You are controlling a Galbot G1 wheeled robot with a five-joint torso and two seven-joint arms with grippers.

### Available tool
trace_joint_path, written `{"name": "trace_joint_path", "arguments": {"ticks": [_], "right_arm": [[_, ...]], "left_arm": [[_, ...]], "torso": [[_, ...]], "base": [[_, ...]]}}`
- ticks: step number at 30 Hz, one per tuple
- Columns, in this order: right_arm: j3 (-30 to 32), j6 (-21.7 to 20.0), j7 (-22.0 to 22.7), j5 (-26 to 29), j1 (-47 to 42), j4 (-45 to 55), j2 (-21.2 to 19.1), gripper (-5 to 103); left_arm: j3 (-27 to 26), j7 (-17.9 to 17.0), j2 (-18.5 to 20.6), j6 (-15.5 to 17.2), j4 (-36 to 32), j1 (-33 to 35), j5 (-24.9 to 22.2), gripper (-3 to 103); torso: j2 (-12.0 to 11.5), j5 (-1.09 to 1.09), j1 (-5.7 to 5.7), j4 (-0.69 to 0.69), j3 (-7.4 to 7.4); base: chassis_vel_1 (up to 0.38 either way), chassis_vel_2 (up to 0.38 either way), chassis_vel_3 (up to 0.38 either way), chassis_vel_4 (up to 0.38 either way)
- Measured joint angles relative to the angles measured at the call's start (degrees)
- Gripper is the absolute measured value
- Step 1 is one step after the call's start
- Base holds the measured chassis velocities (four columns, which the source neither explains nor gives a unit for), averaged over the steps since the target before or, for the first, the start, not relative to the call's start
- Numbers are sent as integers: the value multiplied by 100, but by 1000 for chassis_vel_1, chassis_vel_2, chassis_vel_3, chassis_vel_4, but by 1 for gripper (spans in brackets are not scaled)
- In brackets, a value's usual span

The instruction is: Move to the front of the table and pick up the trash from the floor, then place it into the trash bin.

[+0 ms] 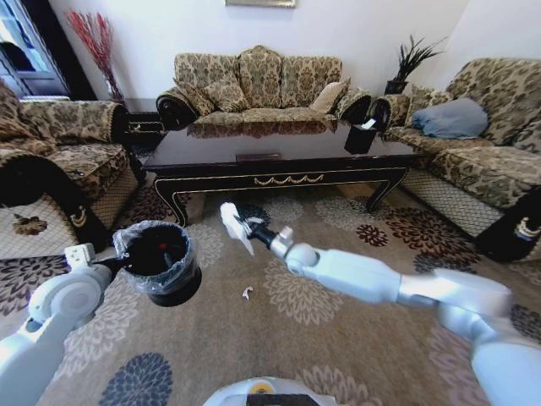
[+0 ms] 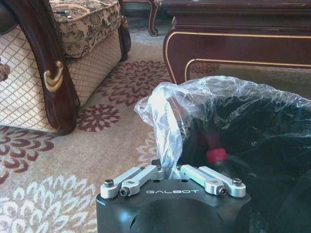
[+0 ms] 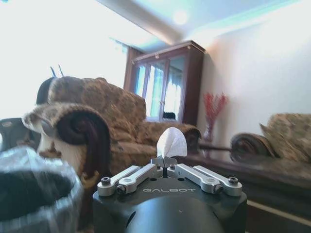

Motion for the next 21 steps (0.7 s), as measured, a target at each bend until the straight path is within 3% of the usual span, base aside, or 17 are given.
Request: {"name": "trace_joint_path", "arguments": {"ticks": [2,7,21], "right_arm": [[19,-8,-20,34,188,-125,395,0],[-107,-20,-114,176,686,-273,955,0],[-398,-57,-134,220,951,-587,2003,0]], "left_arm": [[23,11,42,0,63,-69,-13,4],[68,45,100,0,194,-206,-52,4],[115,115,50,-1,385,-357,-30,4]], "torso": [[0,0,0,2,0],[0,-1,0,3,-1],[0,0,-1,1,-1]], "base": [[0,0,0,0],[0,0,0,0],[0,0,0,0]]}}
